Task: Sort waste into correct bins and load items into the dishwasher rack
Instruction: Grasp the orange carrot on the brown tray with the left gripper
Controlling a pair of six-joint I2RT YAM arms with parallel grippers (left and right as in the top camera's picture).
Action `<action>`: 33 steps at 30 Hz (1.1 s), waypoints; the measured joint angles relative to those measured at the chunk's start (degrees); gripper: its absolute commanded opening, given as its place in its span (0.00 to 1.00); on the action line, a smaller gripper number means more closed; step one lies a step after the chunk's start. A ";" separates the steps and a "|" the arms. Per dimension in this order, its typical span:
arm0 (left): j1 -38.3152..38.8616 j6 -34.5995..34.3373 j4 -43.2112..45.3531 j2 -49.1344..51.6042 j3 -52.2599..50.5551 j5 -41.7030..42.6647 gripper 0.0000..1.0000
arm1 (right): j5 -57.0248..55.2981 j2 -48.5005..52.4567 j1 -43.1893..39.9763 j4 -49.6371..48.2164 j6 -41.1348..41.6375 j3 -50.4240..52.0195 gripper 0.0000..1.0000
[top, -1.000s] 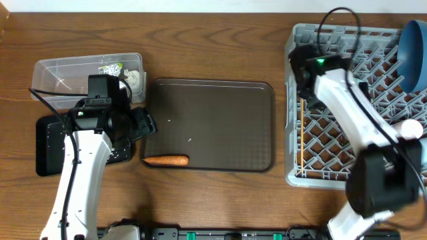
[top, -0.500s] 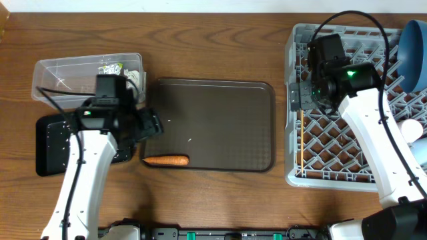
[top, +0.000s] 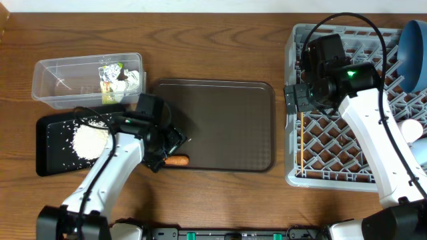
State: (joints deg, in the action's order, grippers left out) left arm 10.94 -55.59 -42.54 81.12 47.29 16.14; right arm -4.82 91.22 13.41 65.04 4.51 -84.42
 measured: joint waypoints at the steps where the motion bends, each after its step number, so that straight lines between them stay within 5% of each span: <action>1: 0.00 -0.81 0.87 0.42 -0.48 0.00 0.83 | 0.04 0.00 0.00 0.00 -0.04 0.00 0.99; 14: 0.00 -6.38 2.47 7.67 -0.72 -1.68 0.82 | 0.17 0.00 0.00 0.07 -0.22 0.00 0.99; 20: 0.04 -7.76 3.58 9.70 -0.81 -2.08 0.56 | 0.17 0.00 0.00 0.07 -0.26 0.00 0.99; 33: 0.04 -6.10 4.13 9.86 -0.87 -2.64 0.43 | 0.20 0.00 0.00 0.07 -0.28 0.00 0.98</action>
State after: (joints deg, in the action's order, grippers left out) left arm 10.98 -61.69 -38.41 90.98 46.41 13.50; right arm -4.62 91.22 13.41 65.10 4.23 -84.42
